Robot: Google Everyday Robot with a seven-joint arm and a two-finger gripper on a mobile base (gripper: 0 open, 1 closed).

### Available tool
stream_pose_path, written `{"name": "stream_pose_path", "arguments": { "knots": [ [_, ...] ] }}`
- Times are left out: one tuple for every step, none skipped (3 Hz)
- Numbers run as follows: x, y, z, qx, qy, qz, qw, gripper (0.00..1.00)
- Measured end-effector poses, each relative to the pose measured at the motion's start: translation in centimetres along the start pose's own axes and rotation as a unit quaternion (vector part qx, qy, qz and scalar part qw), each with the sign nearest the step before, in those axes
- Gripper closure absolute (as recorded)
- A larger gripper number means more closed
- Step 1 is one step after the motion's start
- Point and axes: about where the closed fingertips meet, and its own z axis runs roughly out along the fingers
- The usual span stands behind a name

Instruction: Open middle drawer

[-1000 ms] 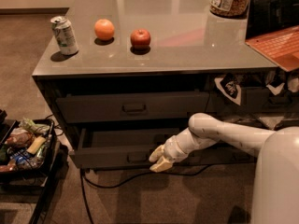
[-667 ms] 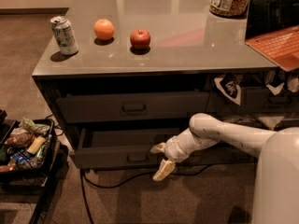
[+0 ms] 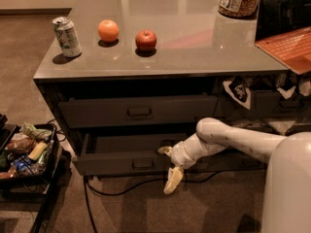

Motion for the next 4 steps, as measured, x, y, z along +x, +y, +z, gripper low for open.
{"name": "stream_pose_path", "arguments": {
  "knots": [
    [-0.3,-0.6,-0.5,0.01,-0.001,-0.024,0.9997,0.0],
    [-0.5,-1.3,-1.9,0.042,0.015,-0.053,0.9976,0.0],
    [-0.6,-1.6,-2.3,0.036,0.044,-0.093,0.994,0.0],
    [0.1,-1.9,-1.8,0.011,0.068,-0.124,0.9899,0.0]
  ]
}}
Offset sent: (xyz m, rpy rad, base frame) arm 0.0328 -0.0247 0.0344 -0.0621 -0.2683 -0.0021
